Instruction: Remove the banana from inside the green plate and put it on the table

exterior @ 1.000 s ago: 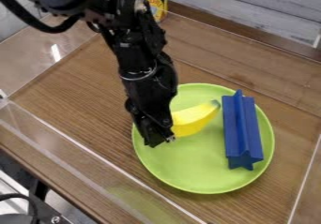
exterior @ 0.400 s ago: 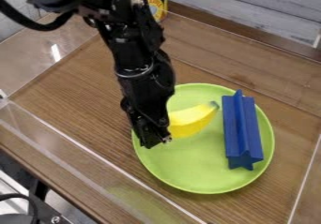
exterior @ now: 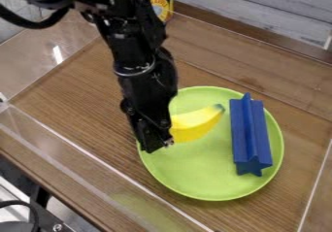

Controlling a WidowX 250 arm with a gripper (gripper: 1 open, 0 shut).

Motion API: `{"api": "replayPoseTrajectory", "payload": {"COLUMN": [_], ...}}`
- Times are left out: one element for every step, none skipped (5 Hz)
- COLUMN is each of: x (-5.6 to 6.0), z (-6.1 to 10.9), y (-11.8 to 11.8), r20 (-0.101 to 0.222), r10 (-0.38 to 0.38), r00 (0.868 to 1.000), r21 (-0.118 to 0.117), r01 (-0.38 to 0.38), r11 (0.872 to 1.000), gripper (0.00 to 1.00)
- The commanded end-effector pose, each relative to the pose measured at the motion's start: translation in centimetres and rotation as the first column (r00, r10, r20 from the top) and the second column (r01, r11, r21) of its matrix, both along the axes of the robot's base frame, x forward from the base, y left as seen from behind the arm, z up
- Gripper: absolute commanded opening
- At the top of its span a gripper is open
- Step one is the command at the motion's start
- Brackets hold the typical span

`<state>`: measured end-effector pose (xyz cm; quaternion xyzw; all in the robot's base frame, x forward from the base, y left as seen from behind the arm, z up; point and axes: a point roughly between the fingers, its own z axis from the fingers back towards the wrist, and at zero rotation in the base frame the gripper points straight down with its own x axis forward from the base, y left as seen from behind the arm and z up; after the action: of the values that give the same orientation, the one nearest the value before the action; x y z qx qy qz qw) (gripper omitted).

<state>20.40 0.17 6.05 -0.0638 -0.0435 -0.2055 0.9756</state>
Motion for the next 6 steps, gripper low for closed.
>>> {"api": "replayPoseTrajectory", "payload": {"x": [0.9, 0.7, 0.7, 0.7, 0.8, 0.8], "z": [1.7, 2.1, 2.5, 2.6, 2.8, 2.7], "y": [0.7, 1.2, 2.2, 3.7, 5.4, 7.3], "r20": [0.061, 0.062, 0.066, 0.069, 0.073, 0.071], "r10": [0.013, 0.021, 0.043, 0.068, 0.094, 0.118], "r00": [0.998, 0.998, 0.997, 0.995, 0.993, 0.99], "r21": [0.007, 0.008, 0.012, 0.02, 0.029, 0.038], "r01": [-0.013, -0.021, -0.044, -0.07, -0.097, -0.121], "r11": [1.0, 1.0, 0.999, 0.997, 0.995, 0.992], "gripper": [0.0, 0.0, 0.0, 0.0, 0.0, 0.0]}}
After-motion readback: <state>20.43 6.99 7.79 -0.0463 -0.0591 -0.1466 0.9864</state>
